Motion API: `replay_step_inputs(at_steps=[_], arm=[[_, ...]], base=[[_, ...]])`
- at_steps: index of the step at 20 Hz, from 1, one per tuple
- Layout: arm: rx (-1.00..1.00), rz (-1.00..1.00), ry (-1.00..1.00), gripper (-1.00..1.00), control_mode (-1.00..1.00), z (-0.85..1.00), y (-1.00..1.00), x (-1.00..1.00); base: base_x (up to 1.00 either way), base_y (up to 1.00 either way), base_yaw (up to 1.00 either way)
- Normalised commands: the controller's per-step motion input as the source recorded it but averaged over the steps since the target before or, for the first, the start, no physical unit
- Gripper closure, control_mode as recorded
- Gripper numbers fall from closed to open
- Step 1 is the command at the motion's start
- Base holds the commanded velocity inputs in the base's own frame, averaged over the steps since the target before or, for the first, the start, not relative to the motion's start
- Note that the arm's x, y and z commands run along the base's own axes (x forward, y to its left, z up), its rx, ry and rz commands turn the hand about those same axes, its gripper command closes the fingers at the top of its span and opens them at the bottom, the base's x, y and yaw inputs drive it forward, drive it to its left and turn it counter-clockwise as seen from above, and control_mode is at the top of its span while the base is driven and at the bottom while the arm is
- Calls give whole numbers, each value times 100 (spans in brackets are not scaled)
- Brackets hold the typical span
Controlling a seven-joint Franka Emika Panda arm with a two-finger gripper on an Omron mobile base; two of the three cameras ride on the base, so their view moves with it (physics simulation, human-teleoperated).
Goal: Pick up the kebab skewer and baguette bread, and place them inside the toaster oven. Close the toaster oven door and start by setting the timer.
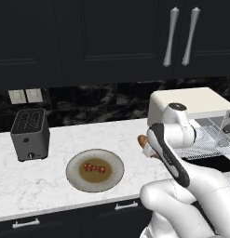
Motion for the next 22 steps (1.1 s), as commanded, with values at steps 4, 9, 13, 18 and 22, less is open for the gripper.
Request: replay_step_inputs(at_steps=[4,9,13,18,22], arm=[[0,-23,3,100,-100,6,-100,-17],[0,-20,1,100,-100,2,-90,-6],[0,-15,3,100,-100,12,-89,2],[0,-10,7,100,-100,1,-78,9],[0,-7,3,100,-100,0,-66,-2]], base=[[0,0,0],[0,0,0],[0,0,0],[0,0,0],[0,0,0]])
